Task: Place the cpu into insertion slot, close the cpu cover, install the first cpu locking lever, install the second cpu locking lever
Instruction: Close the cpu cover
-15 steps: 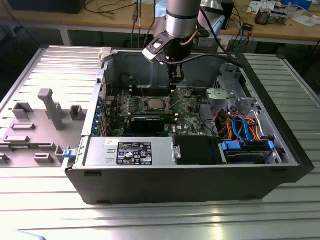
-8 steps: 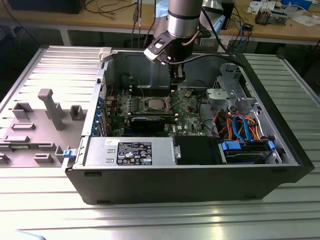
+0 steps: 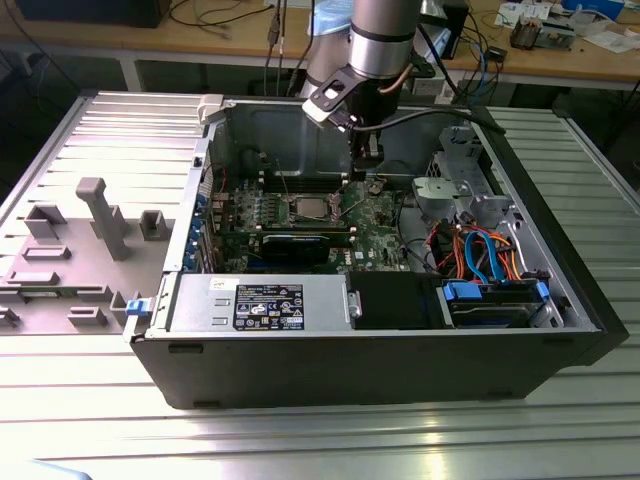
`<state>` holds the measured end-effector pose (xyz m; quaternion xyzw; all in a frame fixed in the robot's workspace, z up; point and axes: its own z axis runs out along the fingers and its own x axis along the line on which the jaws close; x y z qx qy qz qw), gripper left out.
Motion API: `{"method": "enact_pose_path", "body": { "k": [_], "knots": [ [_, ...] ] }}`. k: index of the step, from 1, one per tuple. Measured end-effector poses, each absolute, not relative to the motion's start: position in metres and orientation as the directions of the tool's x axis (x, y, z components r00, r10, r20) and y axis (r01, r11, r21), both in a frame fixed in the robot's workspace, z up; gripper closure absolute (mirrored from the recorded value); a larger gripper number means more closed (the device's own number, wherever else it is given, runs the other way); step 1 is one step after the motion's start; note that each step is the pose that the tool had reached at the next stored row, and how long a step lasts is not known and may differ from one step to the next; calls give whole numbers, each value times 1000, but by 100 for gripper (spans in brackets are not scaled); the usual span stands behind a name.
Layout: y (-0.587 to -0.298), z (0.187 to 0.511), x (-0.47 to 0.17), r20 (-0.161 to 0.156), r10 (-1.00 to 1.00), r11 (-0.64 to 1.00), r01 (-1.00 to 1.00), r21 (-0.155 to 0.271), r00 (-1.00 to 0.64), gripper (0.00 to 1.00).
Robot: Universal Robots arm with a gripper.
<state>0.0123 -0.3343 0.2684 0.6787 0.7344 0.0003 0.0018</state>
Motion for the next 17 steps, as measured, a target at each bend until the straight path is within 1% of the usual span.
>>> {"method": "enact_pose_path", "body": {
  "k": [8, 17],
  "knots": [
    [-334, 263, 42, -2, 997, 79, 997, 2, -79, 89],
    [-334, 252, 46, -2, 997, 79, 997, 1, -79, 89]
  ]
}}
